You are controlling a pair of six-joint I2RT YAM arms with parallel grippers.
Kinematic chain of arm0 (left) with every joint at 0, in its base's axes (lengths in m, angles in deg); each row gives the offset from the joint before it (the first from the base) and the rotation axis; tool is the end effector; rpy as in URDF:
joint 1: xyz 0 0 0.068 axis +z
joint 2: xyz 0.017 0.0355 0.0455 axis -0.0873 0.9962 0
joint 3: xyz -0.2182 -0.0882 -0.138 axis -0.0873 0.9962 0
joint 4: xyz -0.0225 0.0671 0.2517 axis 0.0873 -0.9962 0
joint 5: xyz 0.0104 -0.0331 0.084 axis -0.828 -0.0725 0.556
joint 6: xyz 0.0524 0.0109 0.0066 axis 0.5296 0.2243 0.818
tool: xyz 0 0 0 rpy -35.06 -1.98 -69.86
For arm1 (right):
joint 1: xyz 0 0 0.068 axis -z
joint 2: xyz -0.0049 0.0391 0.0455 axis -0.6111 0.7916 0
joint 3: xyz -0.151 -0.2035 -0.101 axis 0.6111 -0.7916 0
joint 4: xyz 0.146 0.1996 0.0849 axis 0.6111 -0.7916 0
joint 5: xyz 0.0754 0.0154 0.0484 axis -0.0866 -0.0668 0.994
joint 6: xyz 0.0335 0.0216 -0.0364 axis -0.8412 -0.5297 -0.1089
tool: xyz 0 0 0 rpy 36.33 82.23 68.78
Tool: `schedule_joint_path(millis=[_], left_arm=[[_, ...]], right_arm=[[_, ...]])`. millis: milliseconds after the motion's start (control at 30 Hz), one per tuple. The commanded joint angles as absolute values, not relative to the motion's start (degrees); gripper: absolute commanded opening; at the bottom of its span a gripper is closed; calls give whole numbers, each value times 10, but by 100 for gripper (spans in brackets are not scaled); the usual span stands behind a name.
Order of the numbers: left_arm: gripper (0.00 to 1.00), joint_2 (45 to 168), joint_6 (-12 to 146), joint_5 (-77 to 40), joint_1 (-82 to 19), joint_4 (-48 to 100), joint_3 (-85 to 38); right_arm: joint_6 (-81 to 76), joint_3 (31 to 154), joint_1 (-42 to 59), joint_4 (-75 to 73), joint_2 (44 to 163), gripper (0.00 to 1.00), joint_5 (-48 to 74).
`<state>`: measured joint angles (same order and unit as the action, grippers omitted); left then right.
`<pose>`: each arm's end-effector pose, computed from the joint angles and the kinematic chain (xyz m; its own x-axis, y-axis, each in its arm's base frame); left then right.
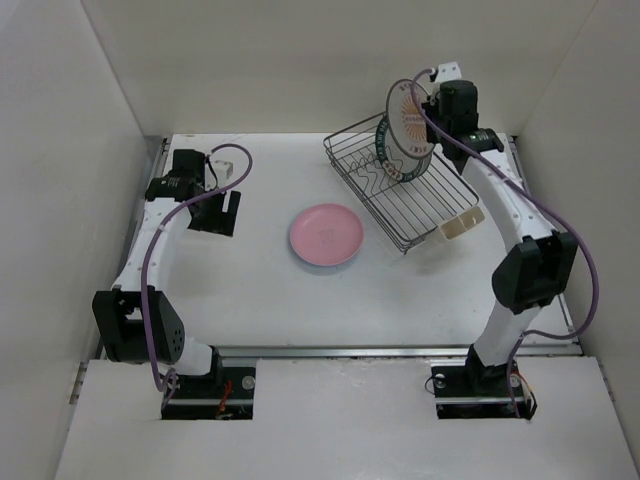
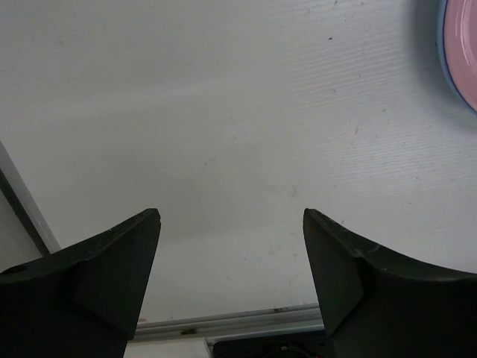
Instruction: Unload the plates from the dish rack
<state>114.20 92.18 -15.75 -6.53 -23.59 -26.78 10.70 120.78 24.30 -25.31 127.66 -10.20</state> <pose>0.3000 -0.0114 0.3138 -0.7746 0.2543 -0.5791 0.2716 0.9606 0.0586 0.4230 0.0907 0.3768 -0.4237 -0.2158 -0.8797 -0.0363 0.9745 -0.2216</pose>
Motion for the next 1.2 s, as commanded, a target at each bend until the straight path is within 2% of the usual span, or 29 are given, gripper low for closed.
schedule_joint_path(millis=[0, 67, 233, 400, 533, 567, 667, 767, 833, 1067, 1133, 1167], left_arm=[[74, 1138, 919, -166, -68, -237, -293], [74, 1132, 919, -166, -68, -237, -293], [75, 1120, 913, -220, -68, -237, -305], [81, 1105, 908, -344, -68, -231, -341], [84, 1133, 913, -368, -68, -231, -355], [84, 1139, 913, -368, -68, -226, -342], [84, 1144, 937, -368, -68, -231, -324], [84, 1144, 943, -392, -68, -231, -306], [78, 1144, 949, -407, -68, -237, -296], [42, 1181, 986, -444, -68, -294, -282], [6, 1187, 992, -449, -68, -308, -289], [0, 1197, 974, -432, -68, -308, -290]], right_arm=[[116, 1241, 227, -184, 1229, 0, -125], [109, 1247, 227, -207, 1216, 0, -93], [46, 1209, 192, -215, 1188, 0, 131], [7, 1203, 136, -255, 1244, 0, 312], [2, 1197, 87, -246, 1300, 0, 395], [-4, 1183, 76, -234, 1315, 0, 459], [-20, 1160, 58, -180, 1324, 0, 551], [-26, 1160, 48, -175, 1344, 0, 574], [-26, 1160, 40, -170, 1350, 0, 579], [-48, 1160, 28, -130, 1367, 0, 579], [-53, 1175, 22, -130, 1374, 0, 574], [-53, 1175, 22, -142, 1379, 0, 562]])
